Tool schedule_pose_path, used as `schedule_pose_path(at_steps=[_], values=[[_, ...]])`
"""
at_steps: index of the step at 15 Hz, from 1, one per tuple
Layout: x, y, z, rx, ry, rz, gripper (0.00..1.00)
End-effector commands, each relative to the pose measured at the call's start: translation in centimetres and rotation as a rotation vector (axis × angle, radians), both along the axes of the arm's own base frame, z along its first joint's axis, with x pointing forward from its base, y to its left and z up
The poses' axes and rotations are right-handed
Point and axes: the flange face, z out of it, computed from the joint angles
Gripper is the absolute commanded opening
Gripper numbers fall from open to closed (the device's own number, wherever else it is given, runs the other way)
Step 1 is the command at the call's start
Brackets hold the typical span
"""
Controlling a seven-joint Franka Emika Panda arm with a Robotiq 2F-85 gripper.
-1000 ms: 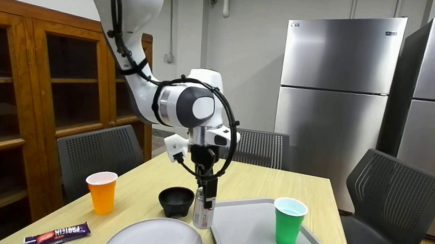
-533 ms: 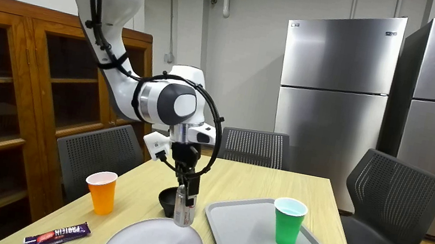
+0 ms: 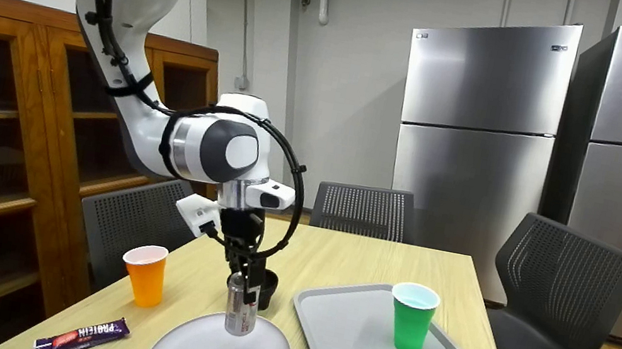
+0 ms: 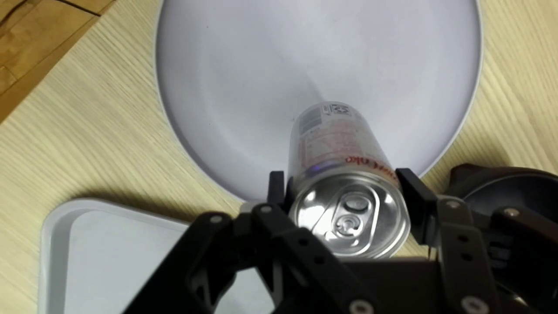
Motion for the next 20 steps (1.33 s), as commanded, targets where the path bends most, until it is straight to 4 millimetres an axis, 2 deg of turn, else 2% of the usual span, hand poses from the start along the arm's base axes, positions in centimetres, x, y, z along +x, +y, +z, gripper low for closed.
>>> schedule_pose_path(at_steps=[1, 12, 20], values=[[-1.9, 0.9, 0.8, -0.006, -0.021, 0.064, 0.39], [-4.1, 2.3, -1.7, -0.04, -0.057, 0.156, 0.39], [-4.2, 3.1, -3.1, -0.049, -0.055, 0.185, 0.39]])
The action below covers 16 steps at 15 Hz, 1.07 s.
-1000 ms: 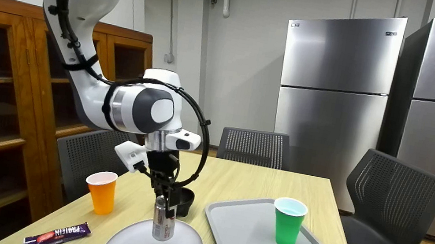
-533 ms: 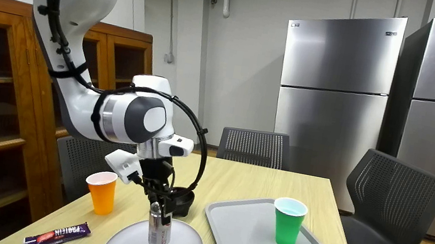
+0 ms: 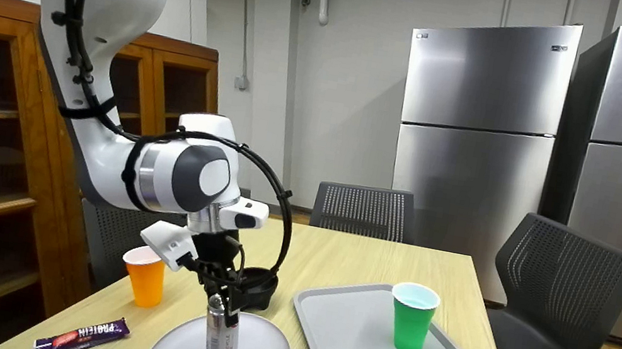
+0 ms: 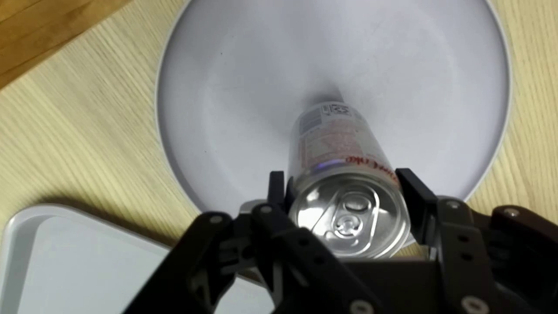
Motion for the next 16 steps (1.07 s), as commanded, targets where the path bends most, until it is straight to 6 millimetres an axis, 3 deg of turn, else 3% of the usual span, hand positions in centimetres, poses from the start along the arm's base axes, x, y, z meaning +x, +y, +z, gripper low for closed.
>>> schedule_pose_path(at_steps=[1, 10, 11, 14, 16], values=[[0.1, 0.4, -0.1, -0.007, -0.018, 0.003, 0.39], [0.0, 0.4, -1.1, -0.012, -0.016, 0.009, 0.39], [-0.1, 0.4, -0.9, -0.009, -0.013, 0.012, 0.89], [-0.3, 0.2, 0.7, 0.004, 0.005, 0.019, 0.99], [-0.3, 0.0, 1.9, 0.008, 0.018, 0.018, 1.0]])
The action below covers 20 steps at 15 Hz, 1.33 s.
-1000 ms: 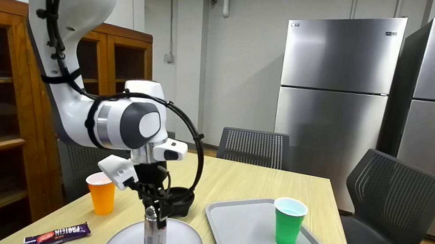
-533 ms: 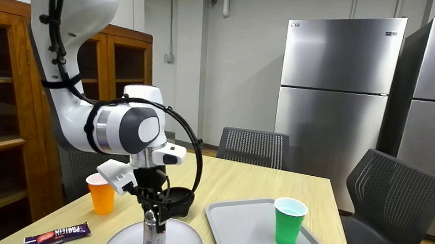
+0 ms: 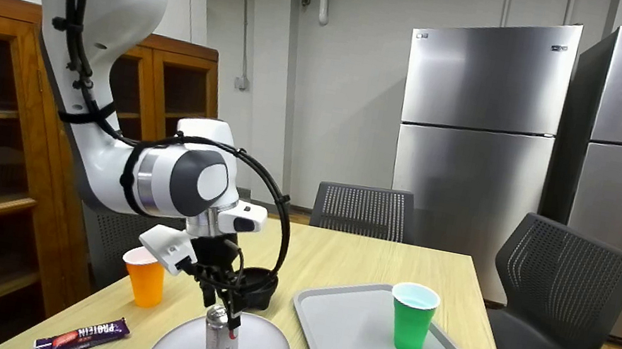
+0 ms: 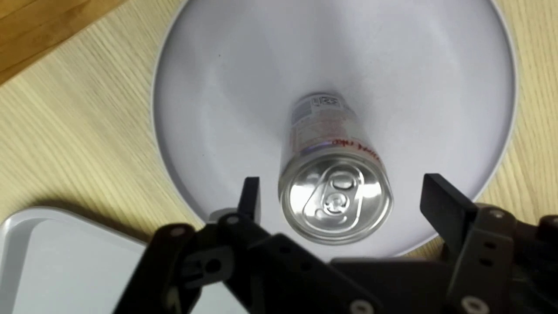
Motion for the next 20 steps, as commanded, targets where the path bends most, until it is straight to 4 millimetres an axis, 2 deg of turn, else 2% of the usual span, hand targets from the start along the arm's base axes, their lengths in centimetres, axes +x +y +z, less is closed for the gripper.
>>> schedule_pose_path(at_steps=[1, 7, 13, 20], values=[[-0.2, -0.4, 3.2, 0.014, 0.022, 0.013, 1.0], [-0.2, -1.2, 6.7, 0.01, 0.054, 0.024, 1.0], [-0.6, -1.9, 9.2, 0.019, 0.15, 0.066, 1.0], [-0.5, -2.8, 12.4, 0.024, 0.16, 0.081, 1.0]])
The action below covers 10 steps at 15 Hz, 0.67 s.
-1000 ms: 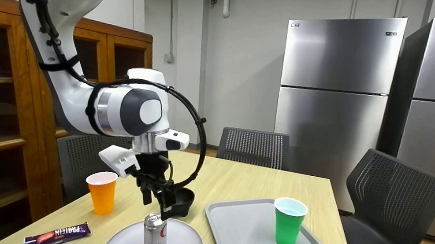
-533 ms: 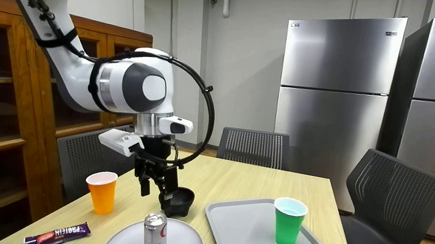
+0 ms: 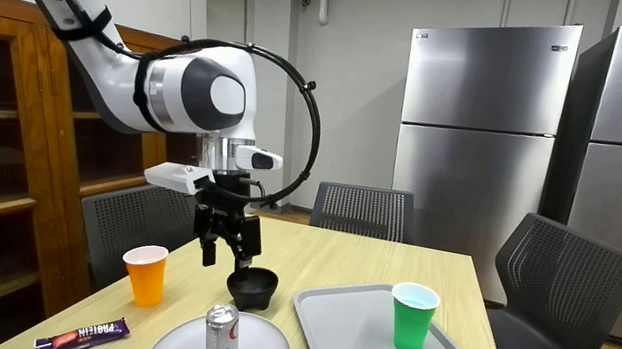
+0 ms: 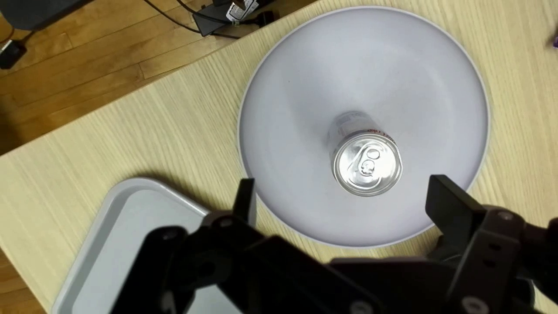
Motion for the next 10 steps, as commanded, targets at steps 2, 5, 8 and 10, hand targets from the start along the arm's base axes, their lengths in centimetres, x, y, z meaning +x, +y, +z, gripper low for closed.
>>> schedule_pose_path(at_steps=[2, 5, 8, 10], values=[[0.0, -0.4, 2.6, 0.022, 0.003, 0.015, 1.0], [0.2, -0.4, 1.7, 0.007, -0.006, 0.002, 1.0], [0.2, -0.5, 1.9, 0.006, -0.006, 0.001, 1.0], [0.2, -0.5, 1.9, 0.006, -0.006, 0.001, 1.0]])
